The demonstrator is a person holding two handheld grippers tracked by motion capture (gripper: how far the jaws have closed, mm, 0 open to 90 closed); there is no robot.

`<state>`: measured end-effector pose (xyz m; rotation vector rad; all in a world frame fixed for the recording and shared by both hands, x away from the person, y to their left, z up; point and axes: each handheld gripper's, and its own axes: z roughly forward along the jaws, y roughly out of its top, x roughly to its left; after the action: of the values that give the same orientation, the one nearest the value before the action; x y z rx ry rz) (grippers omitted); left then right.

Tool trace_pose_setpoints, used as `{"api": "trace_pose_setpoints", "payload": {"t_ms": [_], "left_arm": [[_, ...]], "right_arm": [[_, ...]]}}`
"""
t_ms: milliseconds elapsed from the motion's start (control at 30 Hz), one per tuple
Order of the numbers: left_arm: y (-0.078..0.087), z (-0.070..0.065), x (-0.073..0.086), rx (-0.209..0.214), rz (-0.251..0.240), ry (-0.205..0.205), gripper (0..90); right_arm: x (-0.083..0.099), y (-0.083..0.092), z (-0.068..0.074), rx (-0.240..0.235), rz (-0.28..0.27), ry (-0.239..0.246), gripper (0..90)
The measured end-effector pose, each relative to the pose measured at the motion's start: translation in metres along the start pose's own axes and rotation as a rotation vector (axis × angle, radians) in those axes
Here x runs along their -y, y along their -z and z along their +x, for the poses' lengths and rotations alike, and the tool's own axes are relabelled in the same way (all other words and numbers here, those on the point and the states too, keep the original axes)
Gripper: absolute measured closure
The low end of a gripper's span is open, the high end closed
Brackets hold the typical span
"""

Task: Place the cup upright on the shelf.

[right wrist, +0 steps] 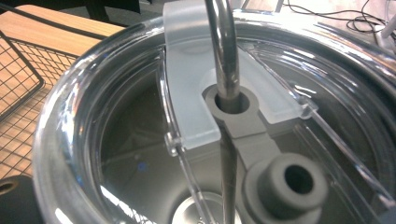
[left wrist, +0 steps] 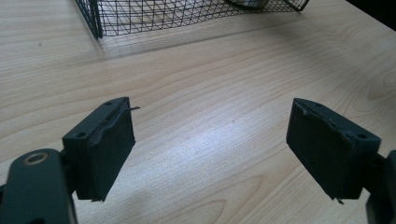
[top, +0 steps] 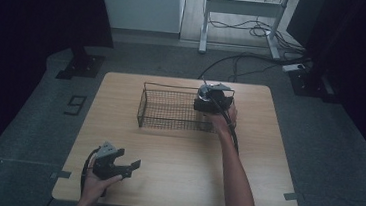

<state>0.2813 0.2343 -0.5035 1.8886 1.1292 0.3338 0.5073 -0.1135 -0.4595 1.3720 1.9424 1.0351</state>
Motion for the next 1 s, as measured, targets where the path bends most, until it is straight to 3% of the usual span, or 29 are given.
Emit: {"api": "trace_pose_setpoints", "payload": {"t_ms": [600, 1000], "left_arm": [[0.001, -0.001, 0.0, -0.001, -0.002, 0.0, 15.4], [0.001, 0.0, 0.0, -0.003, -0.004, 0.0, 15.4]], "right_arm": [[0.004, 0.008, -0.003, -0.019, 0.022, -0.012, 0.0], [-0.004, 0.03, -0.006, -0.004, -0.081, -0.022, 0.0]]}}
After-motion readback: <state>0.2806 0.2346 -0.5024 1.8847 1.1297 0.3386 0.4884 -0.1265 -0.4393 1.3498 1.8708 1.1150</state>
